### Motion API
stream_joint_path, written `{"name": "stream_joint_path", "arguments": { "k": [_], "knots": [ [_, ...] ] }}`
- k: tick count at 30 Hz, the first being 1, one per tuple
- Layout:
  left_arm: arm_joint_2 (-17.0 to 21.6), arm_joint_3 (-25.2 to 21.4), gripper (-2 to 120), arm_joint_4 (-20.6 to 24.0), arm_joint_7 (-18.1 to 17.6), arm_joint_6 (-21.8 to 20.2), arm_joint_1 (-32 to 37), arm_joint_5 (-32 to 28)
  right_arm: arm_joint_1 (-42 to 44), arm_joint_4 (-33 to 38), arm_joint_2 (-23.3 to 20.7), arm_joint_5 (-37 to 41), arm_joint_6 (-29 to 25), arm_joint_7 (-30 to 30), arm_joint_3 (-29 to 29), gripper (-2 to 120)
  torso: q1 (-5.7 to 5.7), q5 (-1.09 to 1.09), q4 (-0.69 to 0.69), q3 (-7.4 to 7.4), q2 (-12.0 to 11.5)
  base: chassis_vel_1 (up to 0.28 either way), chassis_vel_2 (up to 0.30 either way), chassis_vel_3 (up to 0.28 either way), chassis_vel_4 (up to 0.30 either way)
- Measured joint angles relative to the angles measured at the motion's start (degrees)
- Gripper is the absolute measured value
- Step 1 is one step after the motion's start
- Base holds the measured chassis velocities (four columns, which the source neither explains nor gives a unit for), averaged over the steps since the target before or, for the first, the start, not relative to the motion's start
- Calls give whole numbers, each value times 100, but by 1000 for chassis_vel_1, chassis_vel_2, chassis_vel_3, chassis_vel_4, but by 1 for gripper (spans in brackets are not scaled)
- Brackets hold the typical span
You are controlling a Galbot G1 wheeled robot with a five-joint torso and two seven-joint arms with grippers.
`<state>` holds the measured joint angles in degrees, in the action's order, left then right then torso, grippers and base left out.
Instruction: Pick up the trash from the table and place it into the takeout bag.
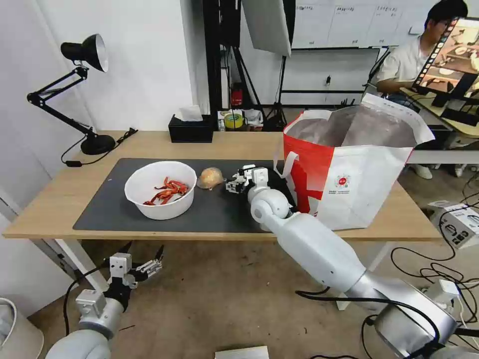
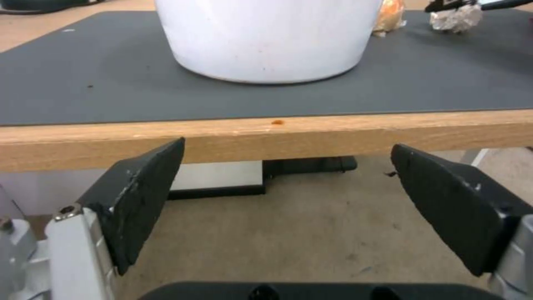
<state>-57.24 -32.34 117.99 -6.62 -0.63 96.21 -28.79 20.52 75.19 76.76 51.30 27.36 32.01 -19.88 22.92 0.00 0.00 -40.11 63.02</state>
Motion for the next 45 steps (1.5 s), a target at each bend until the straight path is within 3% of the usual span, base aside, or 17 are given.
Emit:
{"name": "stream_joint_path", "arguments": {
  "k": [16, 38, 42, 45],
  "knots": [
    [1, 25, 100, -17, 7, 19, 12, 17, -252, -766, 515, -398, 100, 238, -69, 100, 0, 0, 0, 1, 0, 0, 0, 0, 0],
    [-60, 1, 100, 42, 11, 37, 144, 103, -370, -1109, 668, -400, 131, 324, -80, 100, -1, 0, 1, 1, 1, 0, 0, 0, 0],
    [-97, -1, 100, 43, 11, 40, 162, 140, -361, -1122, 688, -380, 131, 348, -71, 98, -1, 0, 0, 1, 2, 0, 0, 0, 0],
    [-126, -1, 100, 77, 11, 41, 177, 159, -351, -1096, 698, -265, 144, 406, -66, 87, -1, -1, -2, 1, 2, 0, 0, 0, 0]
  ]
}}
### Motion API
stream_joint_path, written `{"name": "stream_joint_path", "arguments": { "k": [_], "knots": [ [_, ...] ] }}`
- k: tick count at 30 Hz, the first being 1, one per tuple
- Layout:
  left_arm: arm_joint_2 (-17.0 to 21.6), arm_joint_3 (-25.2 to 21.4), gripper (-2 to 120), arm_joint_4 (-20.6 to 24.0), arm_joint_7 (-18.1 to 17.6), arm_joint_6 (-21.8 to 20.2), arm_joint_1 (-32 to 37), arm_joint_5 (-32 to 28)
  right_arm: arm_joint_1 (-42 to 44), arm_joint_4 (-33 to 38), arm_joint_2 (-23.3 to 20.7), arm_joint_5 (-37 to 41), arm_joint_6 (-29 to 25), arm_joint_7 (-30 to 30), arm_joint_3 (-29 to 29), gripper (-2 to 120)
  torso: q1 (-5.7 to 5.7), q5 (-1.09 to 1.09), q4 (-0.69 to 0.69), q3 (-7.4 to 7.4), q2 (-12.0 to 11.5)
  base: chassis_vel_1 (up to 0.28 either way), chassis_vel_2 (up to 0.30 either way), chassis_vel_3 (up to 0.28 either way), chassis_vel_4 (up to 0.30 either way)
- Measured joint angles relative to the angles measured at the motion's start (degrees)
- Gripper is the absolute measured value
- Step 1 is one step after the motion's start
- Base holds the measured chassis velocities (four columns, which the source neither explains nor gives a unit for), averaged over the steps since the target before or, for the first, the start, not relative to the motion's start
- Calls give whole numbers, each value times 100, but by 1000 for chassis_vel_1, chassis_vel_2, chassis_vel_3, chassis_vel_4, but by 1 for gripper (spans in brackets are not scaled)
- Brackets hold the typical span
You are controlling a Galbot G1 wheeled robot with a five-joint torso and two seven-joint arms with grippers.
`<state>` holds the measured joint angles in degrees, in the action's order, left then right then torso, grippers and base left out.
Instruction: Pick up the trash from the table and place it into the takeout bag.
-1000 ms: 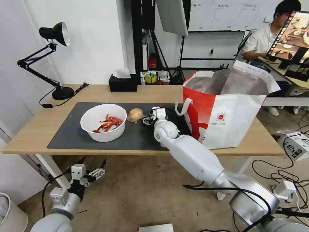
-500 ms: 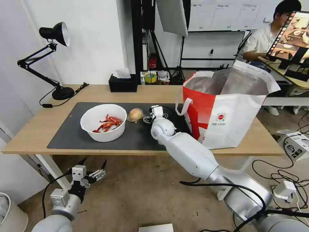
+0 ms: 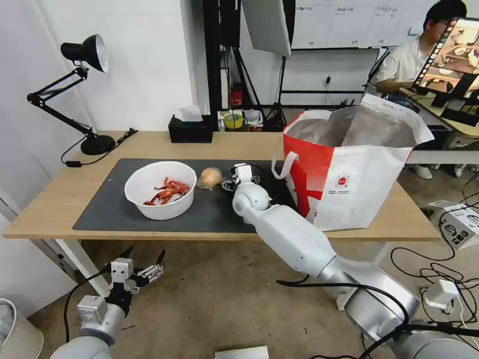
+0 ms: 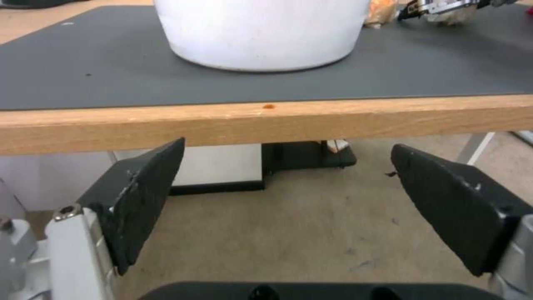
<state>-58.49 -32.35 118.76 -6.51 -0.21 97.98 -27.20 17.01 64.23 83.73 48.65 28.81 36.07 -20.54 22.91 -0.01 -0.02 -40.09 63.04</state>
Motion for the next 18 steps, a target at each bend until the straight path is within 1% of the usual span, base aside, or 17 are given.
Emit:
{"name": "stream_joint_path", "arguments": {
  "k": [1, 3, 4, 5, 7, 8, 12, 13, 15, 16, 18],
  "knots": [
    [0, 0, 100, 0, 0, 0, 0, 0, 0, 0, 0, 0, 0, 0, 0, 87, 0, 0, 0, 0, 0, 0, 0, 0, 0],
    [-9, 0, 100, 20, 0, 1, 6, 3, 7, 9, 3, 36, 22, 26, 3, 78, 0, -1, -1, 0, 0, 0, 0, 0, 0],
    [-15, 0, 100, 21, 0, 2, 10, 6, 19, 18, 4, 57, 38, 50, 6, 71, 0, -1, -2, 0, 0, 0, 0, 0, 0],
    [-15, 0, 100, 21, 0, 2, 10, 6, 19, 18, 4, 57, 38, 50, 6, 71, 0, -1, -2, 0, 0, 0, 0, 0, 0],
    [-30, -8, 100, 21, 0, 8, 29, 14, 51, 70, 1, 99, 81, 123, 8, 62, 0, -1, -4, 0, 0, 0, 0, 0, 0],
    [-30, -8, 100, 21, 0, 8, 29, 14, 51, 70, 1, 99, 81, 123, 8, 62, 0, -1, -4, 0, 0, 0, 0, 0, 0],
    [-39, -26, 100, 19, 4, 111, 81, 49, 63, 97, 0, 162, 123, 211, 10, 43, 0, -1, -2, 0, 1, 0, 0, 0, 0],
    [-39, -26, 100, 19, 4, 111, 81, 49, 63, 97, 0, 162, 123, 211, 10, 43, 0, -1, -2, 0, 1, 0, 0, 0, 0],
    [-42, -40, 100, 19, 7, 125, 101, 53, 70, 103, -1, 169, 127, 234, 10, 32, 0, 0, 0, 0, 0, 0, 0, 0, 0],
    [-42, -40, 100, 19, 7, 125, 101, 53, 70, 103, -1, 169, 127, 234, 10, 32, 0, 0, 0, 0, 0, 0, 0, 0, 0],
    [-42, -47, 100, 21, 11, 130, 113, 55, 75, 123, -16, 176, 129, 258, 10, 22, 0, 0, 1, -1, 0, 0, 0, 0, 0]
  ]
}}
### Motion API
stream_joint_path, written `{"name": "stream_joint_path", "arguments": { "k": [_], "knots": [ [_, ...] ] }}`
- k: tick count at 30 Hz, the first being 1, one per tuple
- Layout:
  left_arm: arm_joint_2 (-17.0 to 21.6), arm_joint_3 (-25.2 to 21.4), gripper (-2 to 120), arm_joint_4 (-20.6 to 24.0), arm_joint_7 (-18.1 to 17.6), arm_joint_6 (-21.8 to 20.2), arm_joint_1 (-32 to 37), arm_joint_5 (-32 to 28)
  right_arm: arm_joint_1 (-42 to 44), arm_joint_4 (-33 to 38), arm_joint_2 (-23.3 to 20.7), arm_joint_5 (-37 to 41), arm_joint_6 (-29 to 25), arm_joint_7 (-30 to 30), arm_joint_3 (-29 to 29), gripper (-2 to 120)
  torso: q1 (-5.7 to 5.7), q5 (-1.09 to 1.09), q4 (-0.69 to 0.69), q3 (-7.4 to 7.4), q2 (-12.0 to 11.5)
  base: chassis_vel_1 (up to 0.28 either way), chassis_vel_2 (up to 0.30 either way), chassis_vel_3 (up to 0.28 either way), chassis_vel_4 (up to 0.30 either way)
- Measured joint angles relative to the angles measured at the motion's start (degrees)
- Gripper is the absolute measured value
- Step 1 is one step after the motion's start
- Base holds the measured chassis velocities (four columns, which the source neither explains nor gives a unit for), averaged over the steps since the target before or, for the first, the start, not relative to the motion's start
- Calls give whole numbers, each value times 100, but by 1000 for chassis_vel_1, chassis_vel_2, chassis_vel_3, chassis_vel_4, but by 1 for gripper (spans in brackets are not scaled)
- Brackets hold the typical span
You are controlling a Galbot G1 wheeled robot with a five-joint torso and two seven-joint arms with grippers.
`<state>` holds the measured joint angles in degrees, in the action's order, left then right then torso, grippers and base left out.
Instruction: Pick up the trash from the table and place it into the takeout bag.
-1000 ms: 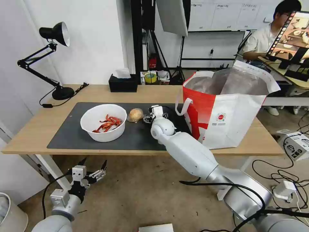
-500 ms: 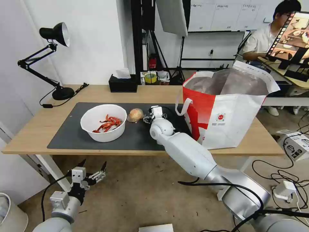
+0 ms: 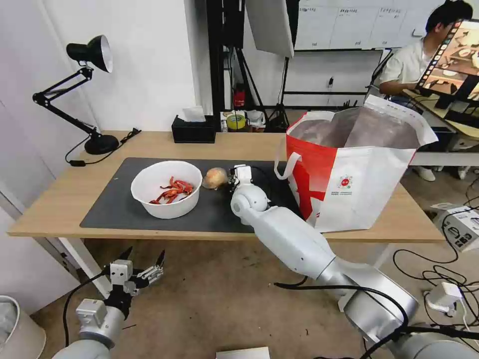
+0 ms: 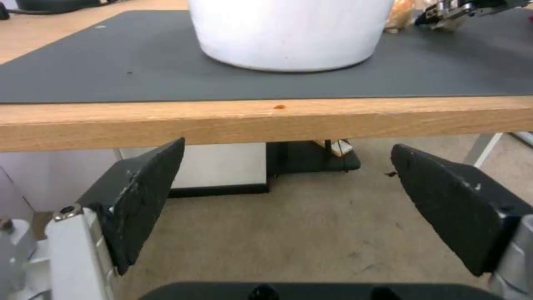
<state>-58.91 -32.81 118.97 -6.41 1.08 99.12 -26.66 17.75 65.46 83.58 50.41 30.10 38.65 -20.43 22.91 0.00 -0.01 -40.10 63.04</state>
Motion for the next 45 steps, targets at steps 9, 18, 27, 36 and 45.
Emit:
{"name": "stream_joint_path", "arguments": {
  "k": [9, 18, 27, 36, 45],
  "knots": [
    [-11, -10, 100, 13, 109, 7, 34, 6, -26, 27, -64, 56, -41, -30, -3, 0, 1, 1, 3, -1, -1, 0, 0, 0, 0],
    [-9, -27, 100, 23, 125, 13, 49, 10, -41, 13, -85, 29, -238, -121, -12, 0, 2, 1, 3, -2, -2, 0, 0, 0, 0],
    [-2, -39, 100, 26, 126, 15, 56, 10, -116, 8, -82, 11, -449, -209, 1, 0, 3, 1, 1, -2, -3, 0, 0, 0, 0],
    [-6, -34, 100, 15, 125, 20, 41, 10, -68, 151, -94, 11, -720, -431, 12, 0, 3, 1, 1, -1, -2, 0, 0, 0, 0],
    [-11, -79, 100, 53, 124, 29, 43, 8, 86, 1138, -526, 137, -1186, -834, 5, 0, 2, 0, 1, 0, -2, 0, 0, 0, 0]
  ]
}}
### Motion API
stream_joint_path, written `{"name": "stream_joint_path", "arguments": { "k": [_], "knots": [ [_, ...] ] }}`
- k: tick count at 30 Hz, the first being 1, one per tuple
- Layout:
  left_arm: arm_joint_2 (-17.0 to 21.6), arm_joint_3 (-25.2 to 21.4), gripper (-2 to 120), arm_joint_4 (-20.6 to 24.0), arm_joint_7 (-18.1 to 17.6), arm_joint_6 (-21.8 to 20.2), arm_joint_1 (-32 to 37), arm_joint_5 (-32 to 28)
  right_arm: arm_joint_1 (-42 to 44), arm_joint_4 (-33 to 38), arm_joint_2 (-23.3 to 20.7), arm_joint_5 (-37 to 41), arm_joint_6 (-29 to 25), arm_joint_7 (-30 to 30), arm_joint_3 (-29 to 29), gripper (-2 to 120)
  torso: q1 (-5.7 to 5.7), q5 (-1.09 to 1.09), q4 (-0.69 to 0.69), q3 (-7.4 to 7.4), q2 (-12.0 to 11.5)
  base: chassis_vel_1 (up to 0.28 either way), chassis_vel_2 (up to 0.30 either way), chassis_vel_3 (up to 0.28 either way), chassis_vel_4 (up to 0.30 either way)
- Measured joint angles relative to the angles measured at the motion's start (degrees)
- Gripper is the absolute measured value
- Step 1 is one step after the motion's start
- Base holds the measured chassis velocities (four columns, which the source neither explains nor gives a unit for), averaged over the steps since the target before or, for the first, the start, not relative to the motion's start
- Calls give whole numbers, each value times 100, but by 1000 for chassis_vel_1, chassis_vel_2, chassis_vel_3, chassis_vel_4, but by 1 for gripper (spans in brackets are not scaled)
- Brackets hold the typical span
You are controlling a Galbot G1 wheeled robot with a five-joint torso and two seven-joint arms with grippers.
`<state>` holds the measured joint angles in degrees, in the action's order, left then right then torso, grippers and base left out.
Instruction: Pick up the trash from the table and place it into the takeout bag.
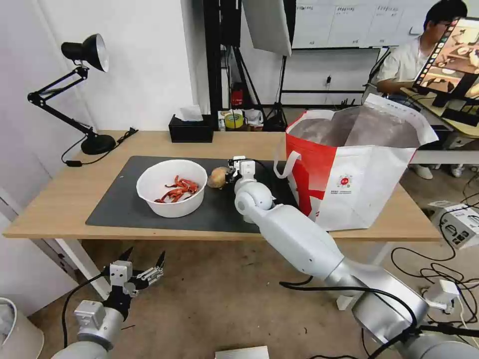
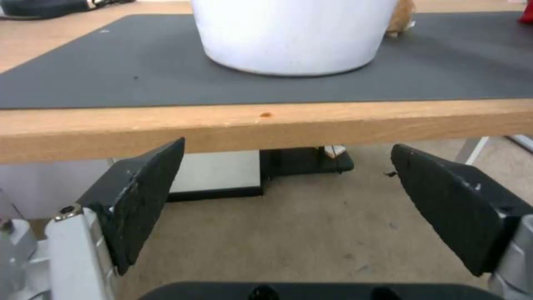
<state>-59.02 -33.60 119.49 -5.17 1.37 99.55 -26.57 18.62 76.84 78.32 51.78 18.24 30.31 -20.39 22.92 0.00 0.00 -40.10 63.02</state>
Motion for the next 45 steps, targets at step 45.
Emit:
{"name": "stream_joint_path", "arguments": {
  "k": [45],
  "knots": [
    [-538, -412, 100, 509, 110, 139, 524, 259, 635, 3527, -3116, 191, 420, 713, 1953, 0, -1, -1, 0, 0, 1, 0, 0, 0, 0]
  ]
}}
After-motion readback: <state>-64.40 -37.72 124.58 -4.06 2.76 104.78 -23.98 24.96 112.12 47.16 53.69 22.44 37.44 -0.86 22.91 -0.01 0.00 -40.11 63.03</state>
